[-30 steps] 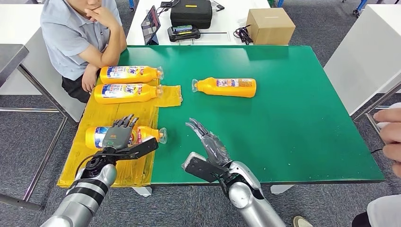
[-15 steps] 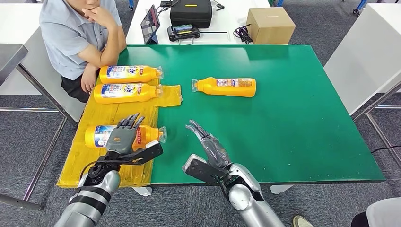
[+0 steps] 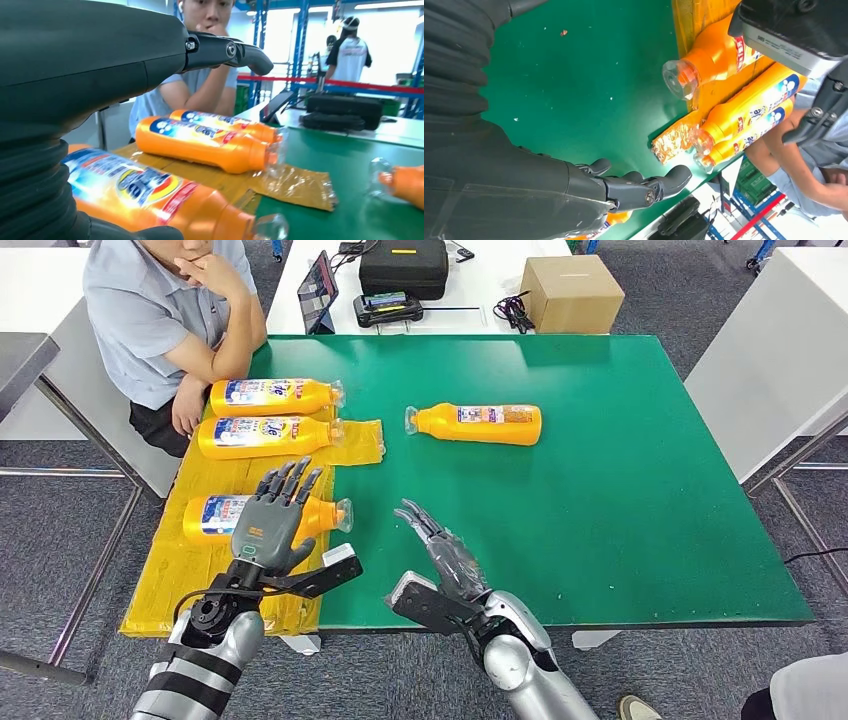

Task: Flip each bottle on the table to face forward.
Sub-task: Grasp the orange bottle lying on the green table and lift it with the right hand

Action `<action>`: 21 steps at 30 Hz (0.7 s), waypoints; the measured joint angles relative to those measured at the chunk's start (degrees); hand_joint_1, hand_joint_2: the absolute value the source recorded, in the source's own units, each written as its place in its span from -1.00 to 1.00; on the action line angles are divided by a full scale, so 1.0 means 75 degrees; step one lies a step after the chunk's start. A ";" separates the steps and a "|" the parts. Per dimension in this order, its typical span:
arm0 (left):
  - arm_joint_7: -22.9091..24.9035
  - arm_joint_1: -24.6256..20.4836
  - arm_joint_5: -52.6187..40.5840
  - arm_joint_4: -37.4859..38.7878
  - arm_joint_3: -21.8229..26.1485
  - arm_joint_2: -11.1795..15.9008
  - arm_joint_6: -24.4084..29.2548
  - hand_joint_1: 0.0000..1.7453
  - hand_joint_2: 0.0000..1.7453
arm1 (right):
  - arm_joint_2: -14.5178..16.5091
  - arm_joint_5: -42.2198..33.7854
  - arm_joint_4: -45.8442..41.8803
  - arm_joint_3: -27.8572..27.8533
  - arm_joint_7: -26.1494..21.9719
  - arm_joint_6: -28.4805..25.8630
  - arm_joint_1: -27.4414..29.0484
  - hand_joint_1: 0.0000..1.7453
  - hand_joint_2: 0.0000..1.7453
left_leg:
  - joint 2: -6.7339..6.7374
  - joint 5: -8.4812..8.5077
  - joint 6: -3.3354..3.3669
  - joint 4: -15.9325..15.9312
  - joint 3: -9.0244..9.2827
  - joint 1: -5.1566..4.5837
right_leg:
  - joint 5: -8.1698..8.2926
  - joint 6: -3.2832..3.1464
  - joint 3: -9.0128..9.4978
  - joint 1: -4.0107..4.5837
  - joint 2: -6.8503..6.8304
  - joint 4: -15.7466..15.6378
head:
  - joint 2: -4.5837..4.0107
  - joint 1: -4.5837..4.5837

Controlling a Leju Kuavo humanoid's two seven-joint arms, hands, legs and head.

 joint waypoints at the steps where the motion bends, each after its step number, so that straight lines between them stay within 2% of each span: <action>1: 0.0000 0.0005 0.0000 -0.0012 -0.0004 0.0000 0.0000 -1.00 1.00 | 0.0000 0.0001 0.0000 0.0000 0.0000 -0.0001 0.0002 -1.00 1.00 | 0.0000 0.0000 0.0000 0.0000 0.0000 0.0000 | 0.0000 0.0000 0.0000 0.0000 0.0000 0.0000 | 0.0000 -0.0001; 6: -0.0099 0.0234 0.0205 -0.0355 -0.0104 -0.0031 0.0044 -1.00 1.00 | -0.0002 0.0046 -0.0003 -0.0005 0.0002 -0.0059 0.0080 -1.00 1.00 | 0.0000 -0.0001 -0.0001 0.0000 -0.0001 0.0000 | -0.0001 0.0000 -0.0001 0.0000 0.0000 0.0000 | 0.0000 0.0001; 11: -0.1249 0.0995 0.2469 -0.1373 -0.0146 -0.0358 0.0570 -1.00 1.00 | 0.0016 0.0088 -0.0322 -0.0139 -0.0133 -0.0475 0.0403 -1.00 1.00 | -0.0001 -0.0004 0.0000 0.0000 -0.0004 -0.0002 | -0.0001 -0.0001 -0.0003 -0.0001 0.0000 -0.0002 | 0.0000 0.0000; 15: -0.2089 0.1478 0.3966 -0.2012 -0.0056 -0.0633 0.0498 -1.00 1.00 | 0.0098 -0.0081 -0.0964 -0.0498 -0.0197 -0.0902 0.0755 -1.00 -1.00 | -0.0001 -0.0007 0.0001 0.0000 -0.0004 -0.0002 | -0.0002 -0.0001 -0.0004 -0.0002 -0.0001 -0.0004 | 0.0000 -0.0001; 18: -0.2461 0.1897 0.5035 -0.2530 0.0045 -0.0852 0.0218 -1.00 1.00 | 0.0176 -0.0694 -0.1581 -0.0951 -0.0333 -0.0849 0.1146 -1.00 -1.00 | -0.0001 -0.0010 0.0000 -0.0001 -0.0005 -0.0002 | -0.0004 -0.0001 -0.0005 -0.0002 -0.0001 -0.0005 | 0.0000 -0.0001; 20: -0.2593 0.2130 0.5635 -0.2798 0.0096 -0.0954 0.0027 -1.00 1.00 | 0.0216 -0.1305 -0.1942 -0.1270 -0.0506 -0.0586 0.1430 -1.00 0.00 | -0.0002 -0.0011 0.0000 -0.0001 -0.0006 -0.0002 | -0.0004 -0.0001 -0.0005 -0.0001 -0.0001 -0.0006 | 0.0000 -0.0001; 21: -0.2641 0.2223 0.5886 -0.2900 0.0123 -0.0995 -0.0054 -1.00 1.00 | 0.0238 -0.1514 -0.2084 -0.1417 -0.0576 -0.0499 0.1561 -1.00 0.00 | -0.0002 -0.0011 0.0000 -0.0001 -0.0007 -0.0002 | -0.0005 -0.0001 -0.0005 -0.0001 -0.0001 -0.0006 | 0.0000 -0.0002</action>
